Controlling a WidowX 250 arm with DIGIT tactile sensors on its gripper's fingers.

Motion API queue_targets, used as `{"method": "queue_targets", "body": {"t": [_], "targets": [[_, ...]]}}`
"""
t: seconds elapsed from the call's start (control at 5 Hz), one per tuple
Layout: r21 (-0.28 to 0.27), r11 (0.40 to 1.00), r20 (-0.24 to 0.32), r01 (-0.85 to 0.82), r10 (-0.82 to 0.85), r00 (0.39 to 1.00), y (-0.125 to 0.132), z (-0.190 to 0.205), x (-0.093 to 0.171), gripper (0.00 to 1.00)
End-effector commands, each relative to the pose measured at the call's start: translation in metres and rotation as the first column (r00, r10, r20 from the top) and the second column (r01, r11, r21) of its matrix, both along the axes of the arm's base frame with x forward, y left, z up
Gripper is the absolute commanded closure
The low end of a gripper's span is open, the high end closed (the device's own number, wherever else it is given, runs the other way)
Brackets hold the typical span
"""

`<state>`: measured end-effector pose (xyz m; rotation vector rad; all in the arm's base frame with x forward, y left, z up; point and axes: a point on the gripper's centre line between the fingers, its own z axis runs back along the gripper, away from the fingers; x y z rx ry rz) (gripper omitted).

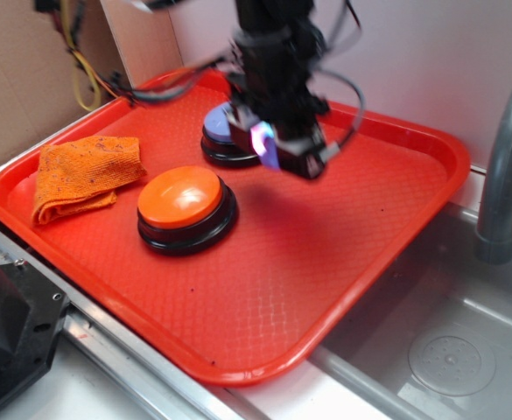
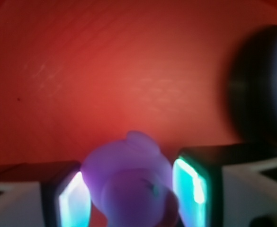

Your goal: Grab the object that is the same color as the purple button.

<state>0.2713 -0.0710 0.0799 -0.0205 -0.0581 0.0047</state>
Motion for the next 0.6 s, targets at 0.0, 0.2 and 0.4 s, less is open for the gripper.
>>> {"method": "queue_targets", "body": {"t": [0.0,0.2,0.4], "targets": [[-0.04,0.981,0.123,-0.188,0.192,0.974,0.055,0.09,-0.037,1.0],[-0.063,0.967,0.128,-0.245,0.252,0.959,0.078,0.106,-0.06,1.0],[-0.073,0.959,0.123,-0.274,0.281,0.952,0.078,0.101,-0.066,1.0]]}}
